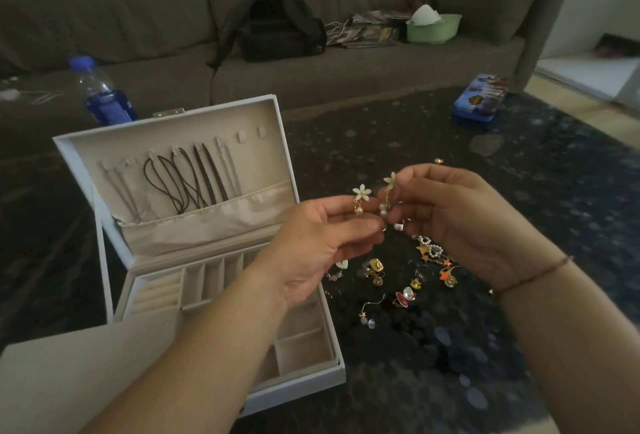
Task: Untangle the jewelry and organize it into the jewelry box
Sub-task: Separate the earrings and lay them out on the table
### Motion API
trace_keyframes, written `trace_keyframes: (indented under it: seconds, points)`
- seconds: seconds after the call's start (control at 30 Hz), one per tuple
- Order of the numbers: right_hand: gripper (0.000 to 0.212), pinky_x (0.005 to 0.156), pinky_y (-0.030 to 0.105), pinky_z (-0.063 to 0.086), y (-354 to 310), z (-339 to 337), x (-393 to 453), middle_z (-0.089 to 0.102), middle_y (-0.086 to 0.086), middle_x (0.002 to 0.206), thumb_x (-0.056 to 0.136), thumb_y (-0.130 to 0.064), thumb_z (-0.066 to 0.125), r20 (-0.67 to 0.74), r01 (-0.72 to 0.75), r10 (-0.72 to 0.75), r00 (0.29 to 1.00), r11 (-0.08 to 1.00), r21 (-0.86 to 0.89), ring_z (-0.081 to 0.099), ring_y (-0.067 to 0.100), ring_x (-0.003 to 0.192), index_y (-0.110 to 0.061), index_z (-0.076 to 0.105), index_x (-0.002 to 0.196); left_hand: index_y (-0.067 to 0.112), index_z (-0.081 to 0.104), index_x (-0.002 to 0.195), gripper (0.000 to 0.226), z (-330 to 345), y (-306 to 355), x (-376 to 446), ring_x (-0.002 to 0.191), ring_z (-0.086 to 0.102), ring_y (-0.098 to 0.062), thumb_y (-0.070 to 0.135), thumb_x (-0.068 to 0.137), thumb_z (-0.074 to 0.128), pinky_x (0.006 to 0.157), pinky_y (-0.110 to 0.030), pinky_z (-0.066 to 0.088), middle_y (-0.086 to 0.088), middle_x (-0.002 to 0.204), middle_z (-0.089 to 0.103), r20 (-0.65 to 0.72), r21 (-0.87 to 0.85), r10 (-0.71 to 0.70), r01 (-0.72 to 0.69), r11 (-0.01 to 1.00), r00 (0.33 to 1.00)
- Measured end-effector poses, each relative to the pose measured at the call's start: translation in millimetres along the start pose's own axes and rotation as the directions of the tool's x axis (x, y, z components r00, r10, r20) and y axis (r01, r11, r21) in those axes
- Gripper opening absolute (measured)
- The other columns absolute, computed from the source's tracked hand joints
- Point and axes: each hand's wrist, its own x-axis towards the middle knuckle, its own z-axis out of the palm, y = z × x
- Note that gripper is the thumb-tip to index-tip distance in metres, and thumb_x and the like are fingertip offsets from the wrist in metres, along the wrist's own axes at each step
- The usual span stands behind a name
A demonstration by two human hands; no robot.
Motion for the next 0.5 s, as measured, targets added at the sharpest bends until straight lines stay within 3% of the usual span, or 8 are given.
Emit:
trace_keyframes:
  seconds: [0.13,0.4,0.5]
  points:
    - [0.014,0.062,0.029,0.046,1.0,-2.4,-3.7,0.072,0.016,0.098,0.081,-0.022,0.062,0.059,0.003,-0.006,0.998,0.999,0.054,0.065,0.018,0.070,-0.011,0.061,0.091,0.008,0.073,0.105,0.037,2.2,-0.1,-2.2,0.079,0.070,-0.014,0.009,0.068,0.073,0.082,-0.029,0.058,-0.009,0.095,0.075,-0.001,-0.004,0.040,-0.040,0.999,0.999]
    - [0.011,0.062,0.031,0.045,2.7,-4.8,-7.0,0.072,0.009,0.086,0.074,-0.022,0.064,0.008,0.014,-0.014,1.000,0.998,0.060,0.065,0.019,0.066,-0.014,0.064,0.083,0.009,0.072,0.102,0.036,-2.6,0.7,-4.2,0.073,0.069,-0.014,0.008,0.066,0.072,0.074,-0.026,0.060,-0.005,0.081,0.072,-0.060,-0.007,0.118,-0.119,0.993,0.991]
    - [0.013,0.061,0.030,0.045,1.9,-4.8,-6.6,0.072,0.008,0.085,0.074,-0.022,0.064,-0.005,0.006,-0.006,1.000,0.999,0.054,0.065,0.019,0.067,-0.013,0.064,0.084,0.008,0.071,0.102,0.029,-3.3,0.9,-3.7,0.074,0.070,-0.015,-0.001,0.074,0.071,0.072,-0.024,0.059,-0.005,0.082,0.073,-0.083,-0.006,0.124,-0.125,0.992,0.989]
